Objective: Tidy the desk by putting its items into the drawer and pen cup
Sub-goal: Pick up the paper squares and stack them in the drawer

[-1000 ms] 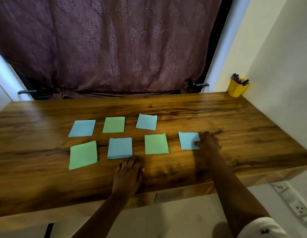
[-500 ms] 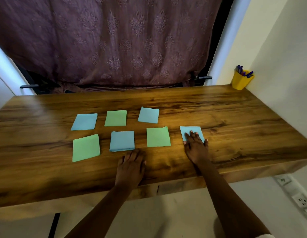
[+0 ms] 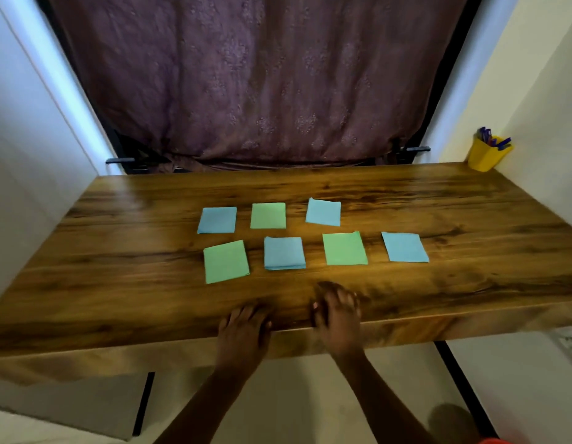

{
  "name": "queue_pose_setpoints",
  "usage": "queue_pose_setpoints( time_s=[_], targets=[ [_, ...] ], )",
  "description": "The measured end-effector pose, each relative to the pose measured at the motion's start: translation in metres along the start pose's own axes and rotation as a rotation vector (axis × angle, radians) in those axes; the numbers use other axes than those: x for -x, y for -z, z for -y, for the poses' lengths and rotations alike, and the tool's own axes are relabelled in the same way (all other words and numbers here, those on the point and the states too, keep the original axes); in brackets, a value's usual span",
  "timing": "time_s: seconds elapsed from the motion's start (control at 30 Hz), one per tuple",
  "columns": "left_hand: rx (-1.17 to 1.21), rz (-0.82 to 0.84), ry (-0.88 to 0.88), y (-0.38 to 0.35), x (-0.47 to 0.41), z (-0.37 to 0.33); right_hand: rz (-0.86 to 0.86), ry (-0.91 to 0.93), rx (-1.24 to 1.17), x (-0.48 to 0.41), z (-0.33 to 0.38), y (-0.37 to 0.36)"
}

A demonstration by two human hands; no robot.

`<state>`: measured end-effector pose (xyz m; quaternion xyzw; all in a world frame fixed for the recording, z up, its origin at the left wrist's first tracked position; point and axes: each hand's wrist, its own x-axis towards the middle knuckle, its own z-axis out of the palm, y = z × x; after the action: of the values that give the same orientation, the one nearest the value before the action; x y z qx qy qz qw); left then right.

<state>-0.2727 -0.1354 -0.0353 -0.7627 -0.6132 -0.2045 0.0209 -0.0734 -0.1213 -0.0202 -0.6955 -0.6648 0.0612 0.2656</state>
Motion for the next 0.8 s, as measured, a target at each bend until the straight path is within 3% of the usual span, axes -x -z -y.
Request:
queue_pose_setpoints(
  time_s=[0.2,0.27,0.3,0.37,0.43,0.47,0.53,0.6,0.8],
  targets=[
    [0.031,-0.027,0.153,0.036,0.053,0.095,-0.054,0.256,-0.103,0.044,0.076,-0.037],
    [0.115,-0.073,0.151,0.047,0.069,0.109,-0.02,0.274,-0.294,0.067,0.095,-0.053],
    [0.218,-0.091,0.197,0.05,0.08,0.113,0.047,0.165,-0.434,0.082,0.105,-0.061],
    [0.569,-0.08,0.477,0.055,0.102,0.109,0.314,-0.31,-0.785,0.104,0.122,-0.074],
    [0.982,-0.073,0.947,0.045,0.119,0.113,0.59,-0.872,-1.128,0.114,0.127,-0.091],
    [1.211,-0.059,1.179,0.037,0.124,0.12,0.638,-1.046,-1.256,0.116,0.127,-0.1],
    [1.642,0.011,1.455,0.021,0.129,0.138,0.588,-1.171,-1.393,0.116,0.121,-0.119],
    [1.874,0.033,1.493,0.013,0.126,0.154,0.504,-1.195,-1.45,0.113,0.119,-0.133],
    [2.019,-0.052,1.568,0.002,0.116,0.178,0.335,-1.332,-1.662,0.107,0.122,-0.156]
  ],
)
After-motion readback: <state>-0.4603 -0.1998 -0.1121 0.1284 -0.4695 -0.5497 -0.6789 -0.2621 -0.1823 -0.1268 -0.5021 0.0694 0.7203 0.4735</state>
